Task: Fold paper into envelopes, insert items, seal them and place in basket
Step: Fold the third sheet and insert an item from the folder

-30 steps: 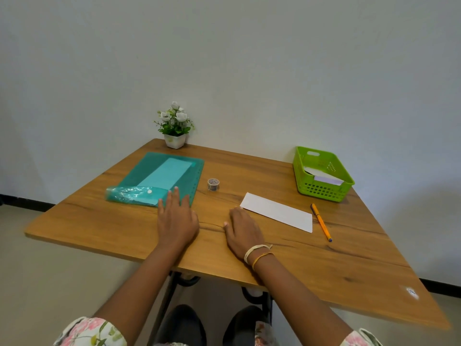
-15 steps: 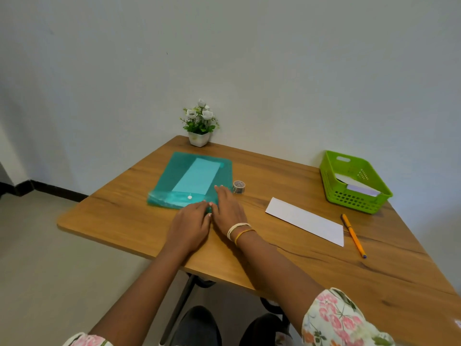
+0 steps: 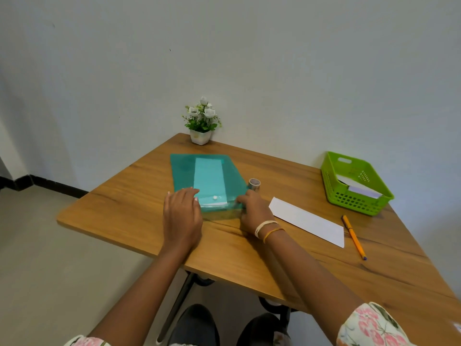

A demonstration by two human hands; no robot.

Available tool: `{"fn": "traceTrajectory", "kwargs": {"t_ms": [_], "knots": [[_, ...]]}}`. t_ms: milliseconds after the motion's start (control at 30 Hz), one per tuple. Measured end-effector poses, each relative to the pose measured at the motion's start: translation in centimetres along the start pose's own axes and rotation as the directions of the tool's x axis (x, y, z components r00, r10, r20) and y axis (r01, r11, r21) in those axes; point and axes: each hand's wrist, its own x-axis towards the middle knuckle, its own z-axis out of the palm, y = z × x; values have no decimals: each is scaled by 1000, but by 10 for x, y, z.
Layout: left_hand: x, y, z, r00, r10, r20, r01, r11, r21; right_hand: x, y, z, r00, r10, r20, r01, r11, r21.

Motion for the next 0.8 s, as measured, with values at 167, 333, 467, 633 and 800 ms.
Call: {"fn": "traceTrajectory", "kwargs": {"t_ms": [167, 333, 467, 633, 800], "knots": [[0, -7, 4, 982, -174, 69, 172, 984, 41, -26, 9, 1, 1000, 2, 31, -1, 1000, -8], [-1, -5, 5, 949, -261, 178, 240, 962, 133, -32, -1, 6, 998, 66, -7, -65, 997, 36], [-2, 1, 0, 933, -309, 184, 298, 951, 86, -14, -13, 7, 988, 147, -48, -150, 986, -66], [1, -1, -2, 890, -439, 120, 444, 896, -19, -1, -23, 15, 997, 64, -38, -67, 994, -89], [4, -3, -3, 880, -470, 71, 474, 878, -63, 9, -27, 22, 999, -18, -29, 15, 996, -91]]}}
